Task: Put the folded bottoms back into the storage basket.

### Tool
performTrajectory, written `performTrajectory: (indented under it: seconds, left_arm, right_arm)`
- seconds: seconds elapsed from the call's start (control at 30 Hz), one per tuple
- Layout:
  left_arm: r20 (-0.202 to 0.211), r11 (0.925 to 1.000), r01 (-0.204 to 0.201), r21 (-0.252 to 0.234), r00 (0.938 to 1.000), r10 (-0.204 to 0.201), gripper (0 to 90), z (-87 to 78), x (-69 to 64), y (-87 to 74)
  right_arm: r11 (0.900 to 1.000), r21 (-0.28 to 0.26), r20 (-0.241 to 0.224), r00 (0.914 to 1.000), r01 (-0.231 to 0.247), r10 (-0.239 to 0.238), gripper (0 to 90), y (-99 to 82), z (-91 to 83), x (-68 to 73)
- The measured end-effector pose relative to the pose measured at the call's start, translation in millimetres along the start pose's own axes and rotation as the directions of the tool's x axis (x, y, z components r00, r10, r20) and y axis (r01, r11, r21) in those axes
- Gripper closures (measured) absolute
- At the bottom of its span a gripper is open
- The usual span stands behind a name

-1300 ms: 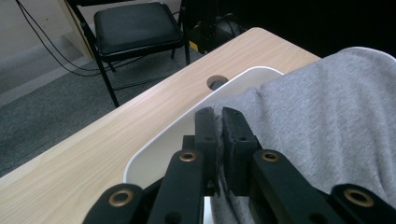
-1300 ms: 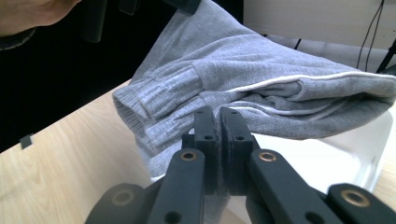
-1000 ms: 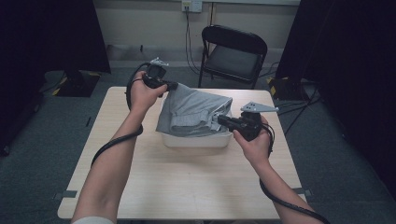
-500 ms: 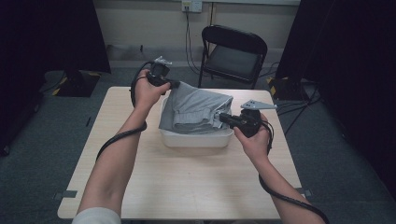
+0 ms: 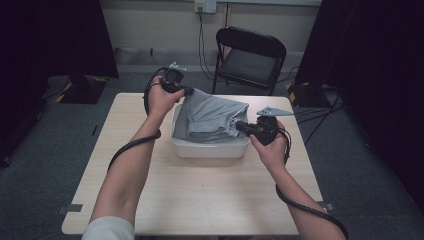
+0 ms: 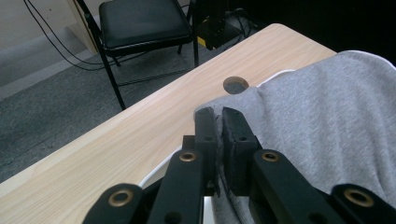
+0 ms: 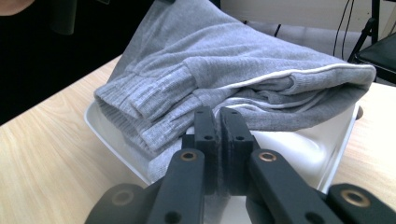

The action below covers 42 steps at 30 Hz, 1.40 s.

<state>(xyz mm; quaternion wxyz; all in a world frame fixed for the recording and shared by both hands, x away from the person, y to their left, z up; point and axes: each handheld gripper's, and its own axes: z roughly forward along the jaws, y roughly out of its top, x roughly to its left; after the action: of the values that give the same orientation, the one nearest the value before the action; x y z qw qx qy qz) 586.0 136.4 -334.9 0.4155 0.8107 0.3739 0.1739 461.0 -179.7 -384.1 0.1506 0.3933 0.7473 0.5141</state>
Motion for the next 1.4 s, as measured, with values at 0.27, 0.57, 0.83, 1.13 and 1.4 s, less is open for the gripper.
performTrajectory:
  seconds: [0.27,0.57,0.83,1.13,1.4]
  left_arm:
    - [-0.002,1.0000,0.005,0.002,1.0000,-0.005,85.9,7.1,-0.9,-2.8]
    - [-0.024,0.9998,-0.002,0.018,0.9997,0.002,85.8,13.5,-1.4,-9.4]
    - [-0.030,0.9996,0.010,0.026,0.9995,-0.009,85.8,19.4,-0.6,-14.8]
    - [-0.035,0.9991,0.000,0.043,0.9994,0.002,85.7,24.0,-2.1,-19.7]
    - [-0.043,0.9989,0.010,0.046,0.9990,-0.008,85.7,24.6,0.1,-26.3]
  right_arm:
    - [0.9998,0.009,0.009,0.9998,-0.020,0.020,87.0,-6.9,1.5,-7.8]
    - [0.9992,0.032,0.032,0.9992,-0.025,0.024,87.0,-14.2,4.7,-14.0]
    - [0.9986,0.051,0.045,0.9989,-0.011,0.009,86.9,-18.7,9.6,-14.4]
    - [0.9975,0.071,0.055,0.9985,-0.003,-0.001,86.8,-24.2,15.5,-12.4]
    - [0.9963,0.086,0.054,0.9985,-0.001,-0.004,86.7,-27.2,21.2,-11.7]
